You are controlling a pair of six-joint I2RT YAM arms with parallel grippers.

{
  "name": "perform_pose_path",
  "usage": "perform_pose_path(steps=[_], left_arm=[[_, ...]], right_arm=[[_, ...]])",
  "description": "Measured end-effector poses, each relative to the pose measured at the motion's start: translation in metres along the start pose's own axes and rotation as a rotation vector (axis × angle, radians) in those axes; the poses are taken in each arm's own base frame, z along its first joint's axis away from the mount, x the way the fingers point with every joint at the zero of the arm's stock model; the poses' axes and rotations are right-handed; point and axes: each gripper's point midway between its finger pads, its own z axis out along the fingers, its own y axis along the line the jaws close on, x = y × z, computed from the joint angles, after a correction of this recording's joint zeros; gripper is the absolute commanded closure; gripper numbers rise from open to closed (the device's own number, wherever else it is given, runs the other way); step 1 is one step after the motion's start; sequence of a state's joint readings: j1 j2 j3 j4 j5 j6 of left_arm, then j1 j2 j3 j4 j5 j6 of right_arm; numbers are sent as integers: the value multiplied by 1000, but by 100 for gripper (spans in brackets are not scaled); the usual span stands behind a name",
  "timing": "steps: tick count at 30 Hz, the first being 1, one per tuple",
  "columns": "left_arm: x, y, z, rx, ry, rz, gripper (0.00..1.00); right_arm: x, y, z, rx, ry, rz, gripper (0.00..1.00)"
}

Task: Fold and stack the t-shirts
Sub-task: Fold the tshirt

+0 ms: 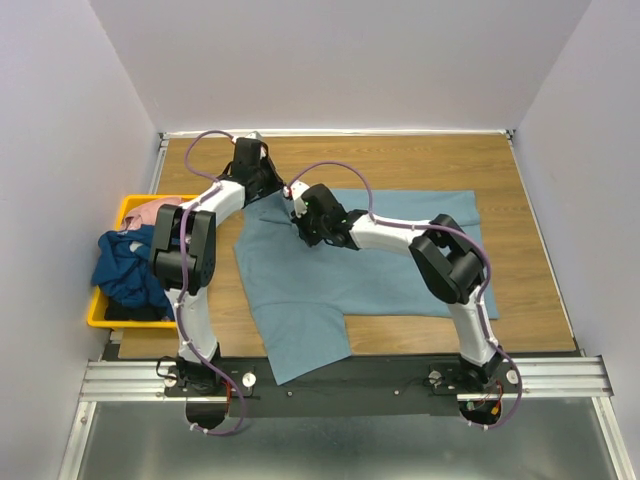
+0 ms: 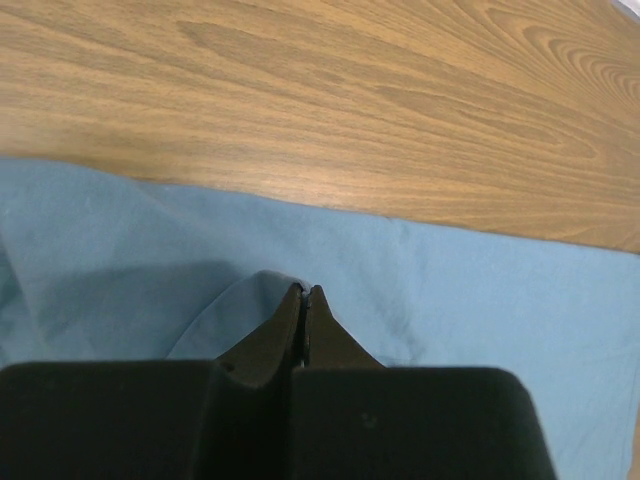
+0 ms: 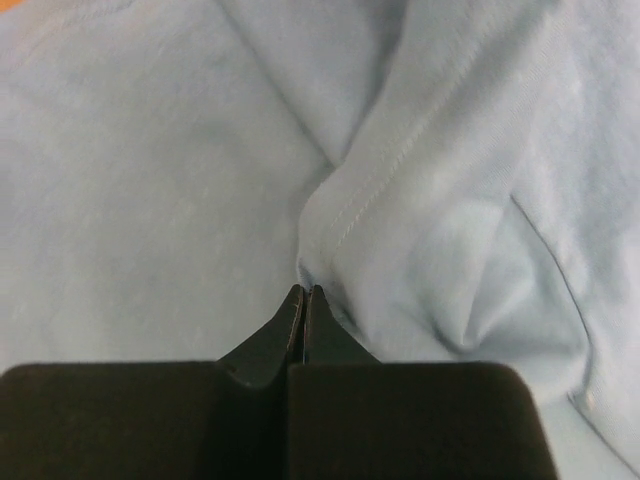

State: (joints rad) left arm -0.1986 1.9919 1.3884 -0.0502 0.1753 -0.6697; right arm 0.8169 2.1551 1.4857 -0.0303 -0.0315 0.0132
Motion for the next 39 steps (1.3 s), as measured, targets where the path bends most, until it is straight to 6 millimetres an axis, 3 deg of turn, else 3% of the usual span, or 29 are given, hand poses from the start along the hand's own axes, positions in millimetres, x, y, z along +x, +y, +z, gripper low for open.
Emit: perform_pose_path(steps=[7, 10, 18, 25, 34, 39], left_arm=[[-2, -7, -38, 16, -31, 22, 100], [6, -4, -53, 12, -28, 26, 100], [56, 23, -91, -38, 47, 17, 100], [90, 28, -128, -39, 72, 7, 100], [123, 49, -139, -83, 133, -20, 100], [134, 50, -139, -88, 158, -16, 100]], right_arm=[[-11, 1, -32, -9, -23, -50, 99], [-10, 3, -43, -27, -25, -70, 99], [20, 8, -52, -69, 41, -111, 99], [34, 7, -59, -73, 77, -156, 99], [33, 4, -69, -71, 85, -216, 99], [43, 2, -72, -73, 128, -239, 99]])
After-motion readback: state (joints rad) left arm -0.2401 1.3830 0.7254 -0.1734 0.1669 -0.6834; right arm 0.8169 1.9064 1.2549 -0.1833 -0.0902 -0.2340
